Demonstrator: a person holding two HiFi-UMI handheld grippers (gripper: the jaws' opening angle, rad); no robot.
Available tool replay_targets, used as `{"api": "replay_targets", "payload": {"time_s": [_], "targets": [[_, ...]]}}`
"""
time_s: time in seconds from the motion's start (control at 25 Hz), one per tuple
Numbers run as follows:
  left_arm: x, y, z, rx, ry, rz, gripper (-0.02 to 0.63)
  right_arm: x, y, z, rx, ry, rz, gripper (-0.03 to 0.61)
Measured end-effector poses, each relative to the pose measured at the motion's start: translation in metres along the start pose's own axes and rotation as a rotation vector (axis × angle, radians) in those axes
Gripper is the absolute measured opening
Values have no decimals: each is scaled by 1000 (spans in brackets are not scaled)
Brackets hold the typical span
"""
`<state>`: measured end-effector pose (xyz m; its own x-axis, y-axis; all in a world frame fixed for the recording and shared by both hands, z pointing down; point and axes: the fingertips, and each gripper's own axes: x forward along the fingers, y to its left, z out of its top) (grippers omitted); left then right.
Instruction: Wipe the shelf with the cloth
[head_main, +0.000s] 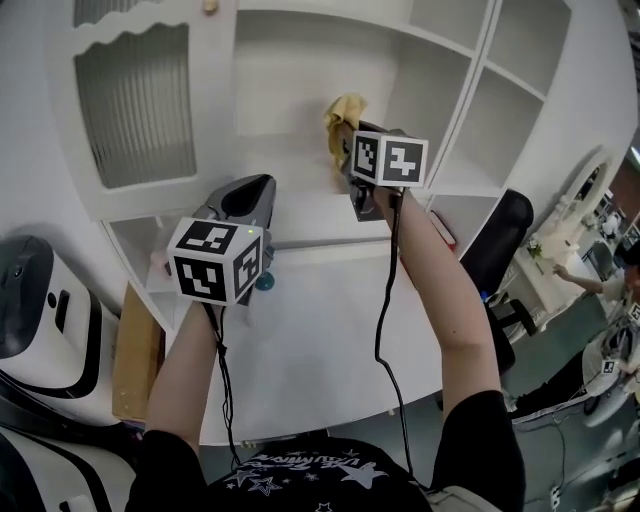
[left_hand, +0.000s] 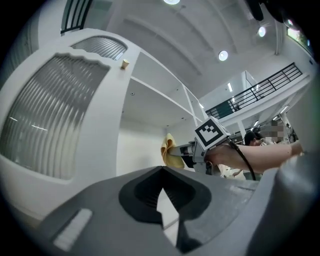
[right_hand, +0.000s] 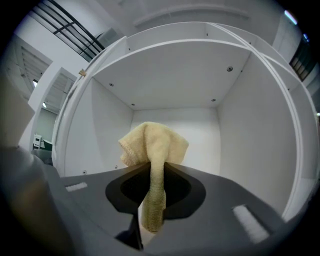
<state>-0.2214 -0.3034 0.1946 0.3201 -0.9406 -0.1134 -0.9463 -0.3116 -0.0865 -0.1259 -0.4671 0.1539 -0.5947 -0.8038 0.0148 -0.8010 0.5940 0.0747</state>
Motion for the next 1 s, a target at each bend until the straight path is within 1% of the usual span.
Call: {"api": "replay_targets", "payload": {"time_s": [0.2, 0.32, 0.56, 0.76, 1.0], "targets": [[38, -1, 6, -18, 11, 5, 2, 24, -48, 13, -26, -10, -86, 83], [59, 0, 11, -21, 11, 14, 2, 40, -75, 31, -36, -32, -130, 83], [90, 1, 16, -22, 11, 18, 2, 66, -115, 72, -83, -85, -194, 81], [107, 2, 17, -13, 9, 16, 2, 88, -134, 97, -19, -117, -210, 81], [111, 5, 22, 26, -18, 31, 2, 109, -159, 112, 4, -110, -270, 81]]}}
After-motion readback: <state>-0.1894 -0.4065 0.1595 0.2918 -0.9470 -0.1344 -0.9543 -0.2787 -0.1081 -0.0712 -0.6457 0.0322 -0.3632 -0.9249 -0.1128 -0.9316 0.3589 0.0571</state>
